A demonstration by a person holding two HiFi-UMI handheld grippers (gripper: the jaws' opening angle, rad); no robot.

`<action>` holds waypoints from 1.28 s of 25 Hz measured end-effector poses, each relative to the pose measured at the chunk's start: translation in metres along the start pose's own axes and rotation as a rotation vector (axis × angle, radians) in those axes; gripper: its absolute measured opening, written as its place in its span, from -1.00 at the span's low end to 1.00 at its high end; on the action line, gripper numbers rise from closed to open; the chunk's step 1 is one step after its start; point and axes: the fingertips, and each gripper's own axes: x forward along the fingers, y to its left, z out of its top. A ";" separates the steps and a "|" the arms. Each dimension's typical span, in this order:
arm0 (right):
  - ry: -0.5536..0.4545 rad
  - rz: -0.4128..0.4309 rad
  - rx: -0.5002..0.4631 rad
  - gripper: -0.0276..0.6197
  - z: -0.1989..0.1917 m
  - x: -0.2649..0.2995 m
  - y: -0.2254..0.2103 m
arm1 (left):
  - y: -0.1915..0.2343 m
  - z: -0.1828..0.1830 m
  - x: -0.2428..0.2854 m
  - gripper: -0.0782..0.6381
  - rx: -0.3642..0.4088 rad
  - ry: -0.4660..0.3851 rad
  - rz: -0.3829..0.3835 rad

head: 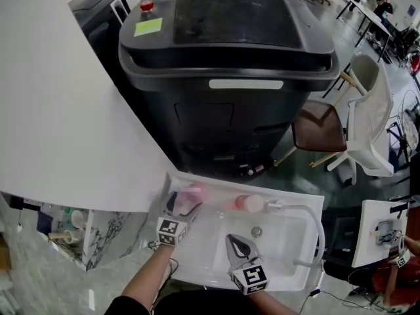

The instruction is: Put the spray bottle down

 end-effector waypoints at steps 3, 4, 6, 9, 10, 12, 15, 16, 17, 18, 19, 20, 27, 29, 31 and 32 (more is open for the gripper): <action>-0.025 -0.009 -0.005 -0.92 0.008 -0.002 0.005 | -0.006 -0.001 -0.029 0.44 -0.032 -0.001 0.019; -0.032 -0.014 -0.003 -0.92 0.011 -0.004 0.008 | -0.010 0.001 -0.041 0.44 -0.039 -0.007 0.019; -0.049 -0.030 -0.003 -0.92 0.016 -0.010 0.013 | -0.023 0.008 -0.067 0.44 -0.060 -0.026 0.014; -0.080 -0.064 -0.006 -0.92 0.022 -0.024 0.025 | -0.051 0.026 -0.109 0.43 -0.105 -0.061 -0.015; -0.088 -0.074 -0.003 -0.92 0.023 -0.029 0.031 | -0.060 0.031 -0.123 0.43 -0.112 -0.062 -0.022; -0.100 -0.085 0.001 -0.92 0.024 -0.039 0.046 | -0.075 0.038 -0.153 0.39 -0.114 -0.052 -0.023; -0.122 -0.104 -0.002 -0.92 0.028 -0.061 0.075 | -0.098 0.047 -0.201 -0.20 -0.129 -0.060 -0.036; -0.130 -0.112 -0.003 -0.92 0.029 -0.069 0.085 | -0.106 0.051 -0.217 -0.39 -0.138 -0.069 -0.051; -0.137 -0.119 -0.004 -0.92 0.030 -0.077 0.096 | -0.115 0.054 -0.233 -0.46 -0.145 -0.079 -0.069; -0.143 -0.125 -0.006 -0.92 0.030 -0.085 0.106 | -0.123 0.058 -0.248 -0.57 -0.145 -0.088 -0.084; -0.146 -0.132 -0.008 -0.92 0.029 -0.092 0.116 | -0.130 0.061 -0.262 -0.66 -0.137 -0.095 -0.096; -0.150 -0.140 -0.009 -0.92 0.027 -0.099 0.127 | -0.137 0.063 -0.277 -0.67 -0.121 -0.100 -0.106; -0.153 -0.222 -0.036 -0.92 0.004 -0.149 0.188 | -0.160 0.064 -0.361 -0.70 -0.072 -0.132 -0.116; -0.150 -0.243 -0.048 -0.92 -0.002 -0.159 0.200 | -0.165 0.059 -0.377 -0.70 -0.054 -0.129 -0.119; -0.153 -0.258 -0.054 -0.92 -0.006 -0.169 0.211 | -0.170 0.055 -0.391 -0.70 -0.043 -0.128 -0.127; -0.158 -0.264 -0.057 -0.92 -0.007 -0.173 0.215 | -0.172 0.053 -0.397 -0.70 -0.041 -0.130 -0.129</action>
